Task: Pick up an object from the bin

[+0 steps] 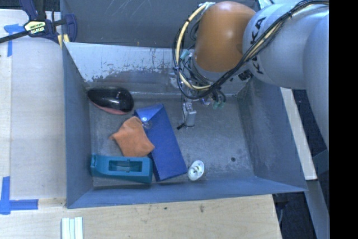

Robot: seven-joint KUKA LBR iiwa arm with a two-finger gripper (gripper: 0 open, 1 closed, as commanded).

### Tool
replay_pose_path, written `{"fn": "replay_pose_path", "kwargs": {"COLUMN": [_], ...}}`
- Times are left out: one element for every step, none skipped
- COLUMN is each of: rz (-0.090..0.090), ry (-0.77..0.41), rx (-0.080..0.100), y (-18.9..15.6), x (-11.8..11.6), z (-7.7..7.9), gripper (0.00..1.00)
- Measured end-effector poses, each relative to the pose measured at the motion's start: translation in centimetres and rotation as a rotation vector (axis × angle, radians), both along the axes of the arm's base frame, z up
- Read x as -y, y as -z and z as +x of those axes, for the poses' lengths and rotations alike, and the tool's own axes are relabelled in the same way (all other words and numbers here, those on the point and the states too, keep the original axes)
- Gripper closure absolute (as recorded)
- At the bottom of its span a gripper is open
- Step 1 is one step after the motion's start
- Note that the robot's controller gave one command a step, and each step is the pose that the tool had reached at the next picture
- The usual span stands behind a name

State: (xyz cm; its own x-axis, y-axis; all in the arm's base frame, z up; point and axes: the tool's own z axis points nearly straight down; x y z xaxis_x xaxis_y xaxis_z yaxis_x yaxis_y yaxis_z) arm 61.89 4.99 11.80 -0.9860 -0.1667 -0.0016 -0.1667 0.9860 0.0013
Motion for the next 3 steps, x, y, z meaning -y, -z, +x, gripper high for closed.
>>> {"fn": "replay_pose_path", "kwargs": {"rz": [0.0,-0.001,-0.001], "ry": [-0.014,-0.002,-0.026], "rx": [0.007,-0.004,0.016], "y": [-1.4,-6.8,-5.2], "x": [-0.3,1.3,-0.7], "z": [0.7,-1.5,-1.0], "gripper": [0.0,0.0,0.0]}}
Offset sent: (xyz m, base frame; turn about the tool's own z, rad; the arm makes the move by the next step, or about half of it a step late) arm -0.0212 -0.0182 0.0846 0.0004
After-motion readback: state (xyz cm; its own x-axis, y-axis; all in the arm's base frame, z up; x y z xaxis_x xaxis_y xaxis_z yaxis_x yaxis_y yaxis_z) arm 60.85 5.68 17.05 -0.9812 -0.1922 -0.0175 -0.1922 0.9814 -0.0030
